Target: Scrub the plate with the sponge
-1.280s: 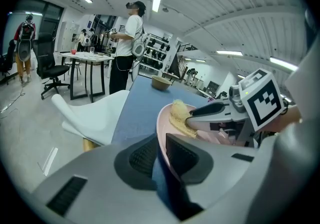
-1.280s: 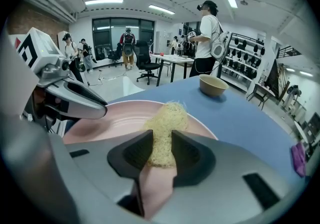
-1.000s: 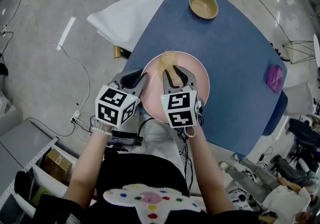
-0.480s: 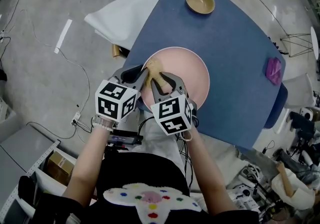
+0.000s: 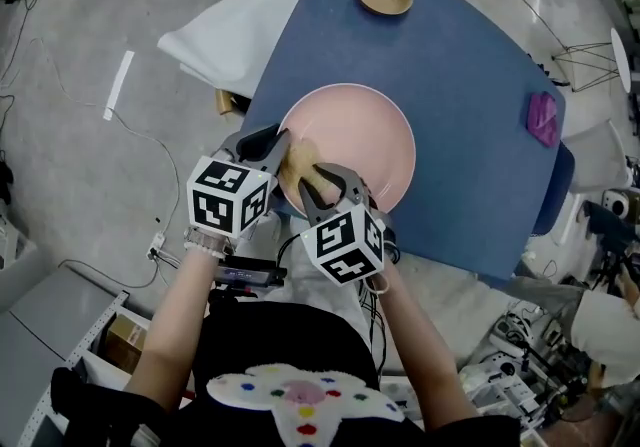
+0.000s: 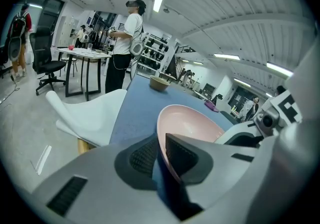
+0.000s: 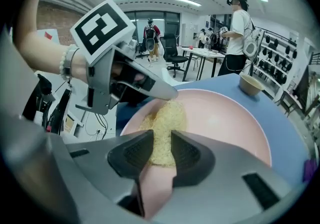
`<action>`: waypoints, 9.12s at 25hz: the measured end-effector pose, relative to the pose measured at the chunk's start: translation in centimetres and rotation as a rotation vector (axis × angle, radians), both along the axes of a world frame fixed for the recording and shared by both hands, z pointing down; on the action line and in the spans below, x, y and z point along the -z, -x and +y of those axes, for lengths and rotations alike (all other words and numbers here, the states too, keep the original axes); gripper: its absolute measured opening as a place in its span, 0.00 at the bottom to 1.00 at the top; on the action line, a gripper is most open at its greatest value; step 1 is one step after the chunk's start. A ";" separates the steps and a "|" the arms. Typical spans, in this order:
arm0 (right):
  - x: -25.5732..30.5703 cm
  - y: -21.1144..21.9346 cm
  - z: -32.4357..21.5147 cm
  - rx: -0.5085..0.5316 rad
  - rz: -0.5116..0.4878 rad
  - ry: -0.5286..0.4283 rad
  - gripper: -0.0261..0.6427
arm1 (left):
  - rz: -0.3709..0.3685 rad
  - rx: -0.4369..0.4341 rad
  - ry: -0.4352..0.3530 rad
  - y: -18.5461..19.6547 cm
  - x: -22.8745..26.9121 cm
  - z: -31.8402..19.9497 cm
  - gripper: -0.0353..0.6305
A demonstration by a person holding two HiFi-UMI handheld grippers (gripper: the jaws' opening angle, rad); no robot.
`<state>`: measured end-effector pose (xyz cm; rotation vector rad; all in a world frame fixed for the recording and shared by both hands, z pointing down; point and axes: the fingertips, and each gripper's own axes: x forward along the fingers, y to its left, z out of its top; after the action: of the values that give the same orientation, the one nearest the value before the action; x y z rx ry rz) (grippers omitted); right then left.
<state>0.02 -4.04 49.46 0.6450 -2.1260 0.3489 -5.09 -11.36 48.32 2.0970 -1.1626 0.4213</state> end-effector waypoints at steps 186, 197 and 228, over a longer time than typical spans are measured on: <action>-0.4 -13.3 -4.4 -0.177 0.331 -0.050 0.19 | -0.054 0.017 0.009 0.1 -0.1 0.0 0.13; 0.8 -13.6 -5.7 -0.351 0.151 -0.047 0.12 | -0.116 -0.064 -0.048 0.3 1.2 -0.1 0.15; 18.6 -14.6 -1.0 -0.712 -0.236 -0.487 0.11 | -0.050 -0.262 -0.449 -2.7 18.6 2.5 0.07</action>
<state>14.61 -5.01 30.83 1.7276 -2.1500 0.2925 -2.43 -8.85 29.68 2.6586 -1.0876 0.3567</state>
